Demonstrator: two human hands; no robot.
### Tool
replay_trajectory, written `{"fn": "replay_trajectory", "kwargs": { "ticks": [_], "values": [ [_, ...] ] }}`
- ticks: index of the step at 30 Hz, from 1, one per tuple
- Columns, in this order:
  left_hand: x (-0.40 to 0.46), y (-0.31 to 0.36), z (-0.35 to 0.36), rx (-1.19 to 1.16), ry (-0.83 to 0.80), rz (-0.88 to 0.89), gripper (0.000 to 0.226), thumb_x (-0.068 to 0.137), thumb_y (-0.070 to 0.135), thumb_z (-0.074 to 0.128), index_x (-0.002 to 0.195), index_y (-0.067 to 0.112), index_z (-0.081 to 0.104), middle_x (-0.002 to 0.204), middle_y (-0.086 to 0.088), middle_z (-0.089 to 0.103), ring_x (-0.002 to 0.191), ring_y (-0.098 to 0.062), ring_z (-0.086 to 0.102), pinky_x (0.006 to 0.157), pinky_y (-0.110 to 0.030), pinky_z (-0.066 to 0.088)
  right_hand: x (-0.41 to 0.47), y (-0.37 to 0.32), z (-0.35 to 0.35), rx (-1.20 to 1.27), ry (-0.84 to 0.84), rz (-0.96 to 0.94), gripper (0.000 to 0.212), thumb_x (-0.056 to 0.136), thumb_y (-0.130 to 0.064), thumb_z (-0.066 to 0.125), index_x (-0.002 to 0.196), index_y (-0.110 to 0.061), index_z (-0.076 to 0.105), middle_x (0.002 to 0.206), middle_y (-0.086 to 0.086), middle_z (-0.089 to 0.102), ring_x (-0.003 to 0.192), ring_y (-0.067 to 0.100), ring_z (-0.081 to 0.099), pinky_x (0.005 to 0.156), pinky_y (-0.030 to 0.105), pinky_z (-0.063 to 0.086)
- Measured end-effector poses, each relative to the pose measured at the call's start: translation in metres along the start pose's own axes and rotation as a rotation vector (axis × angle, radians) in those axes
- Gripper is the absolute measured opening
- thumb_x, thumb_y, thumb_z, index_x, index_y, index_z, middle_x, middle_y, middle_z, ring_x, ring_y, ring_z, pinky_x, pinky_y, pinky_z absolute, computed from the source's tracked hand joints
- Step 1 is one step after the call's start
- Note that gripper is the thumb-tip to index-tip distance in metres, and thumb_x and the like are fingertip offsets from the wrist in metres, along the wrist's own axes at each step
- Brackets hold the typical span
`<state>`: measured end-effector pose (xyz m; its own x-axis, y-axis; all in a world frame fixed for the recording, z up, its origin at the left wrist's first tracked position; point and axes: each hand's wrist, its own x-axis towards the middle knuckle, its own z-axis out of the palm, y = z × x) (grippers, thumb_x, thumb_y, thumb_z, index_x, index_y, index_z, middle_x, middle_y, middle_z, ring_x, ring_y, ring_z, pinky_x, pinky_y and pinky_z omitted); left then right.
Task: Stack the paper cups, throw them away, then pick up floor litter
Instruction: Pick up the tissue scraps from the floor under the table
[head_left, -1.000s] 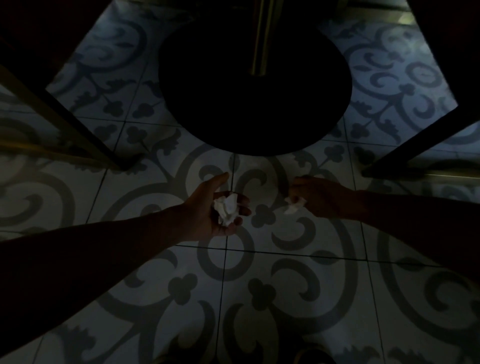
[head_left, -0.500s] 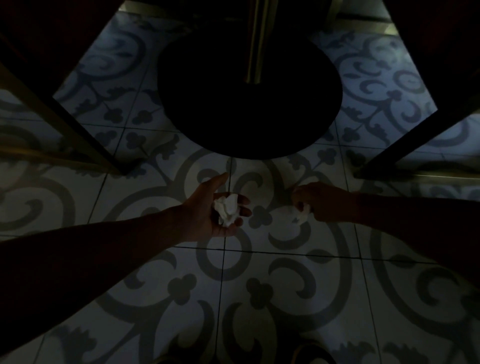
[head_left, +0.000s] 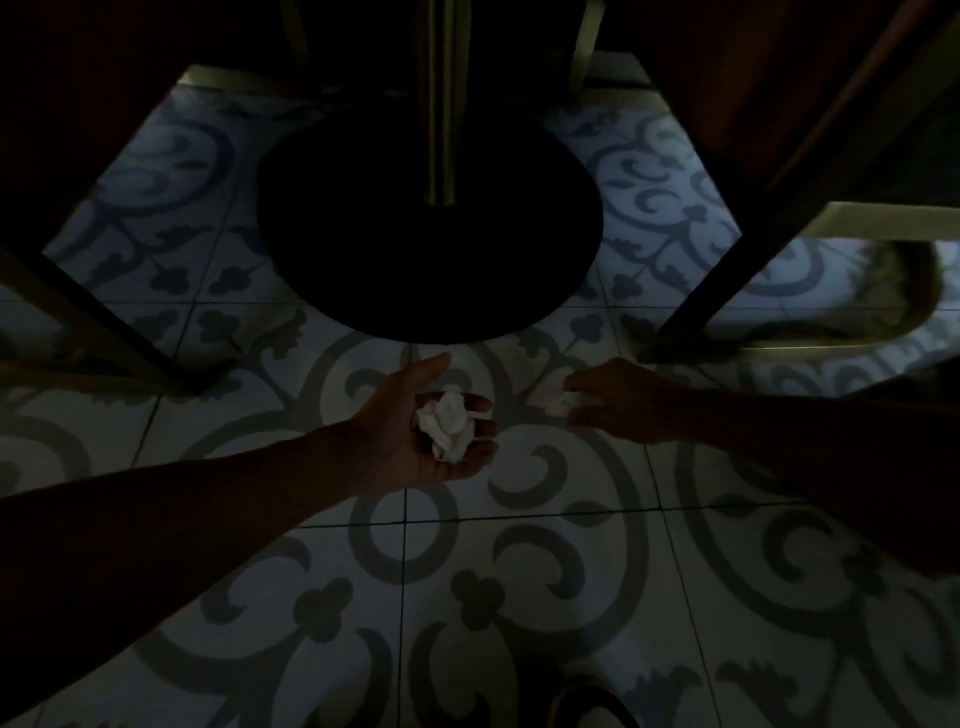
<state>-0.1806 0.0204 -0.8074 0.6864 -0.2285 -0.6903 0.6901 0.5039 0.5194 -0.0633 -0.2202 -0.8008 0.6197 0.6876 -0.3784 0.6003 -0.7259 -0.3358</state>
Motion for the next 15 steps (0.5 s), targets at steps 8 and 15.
{"fn": "replay_trajectory", "kwargs": {
  "ticks": [8,15],
  "values": [
    [0.001,0.007,0.057,0.038,-0.072,0.009,0.028,0.090,0.020,0.048,0.100,0.001,0.066,0.091,-0.018,0.074,0.081,-0.030,0.070,0.066,-0.037,0.061,-0.051,0.010,-0.024,0.337,0.198,0.215,0.012,0.090,-0.027,0.063,0.085,-0.024,0.052,0.075,-0.003,0.068,0.062,0.009,0.067,0.053,0.018,0.048],
    [0.016,0.007,0.113,0.077,-0.193,0.008,0.030,0.094,0.012,0.036,0.111,0.003,0.059,0.099,-0.018,0.072,0.087,-0.031,0.066,0.076,-0.040,0.058,-0.101,0.020,-0.044,0.368,0.344,0.348,0.023,0.086,-0.032,0.067,0.104,-0.019,0.062,0.071,-0.002,0.067,0.058,0.008,0.066,0.049,0.015,0.050]
  ]
}}
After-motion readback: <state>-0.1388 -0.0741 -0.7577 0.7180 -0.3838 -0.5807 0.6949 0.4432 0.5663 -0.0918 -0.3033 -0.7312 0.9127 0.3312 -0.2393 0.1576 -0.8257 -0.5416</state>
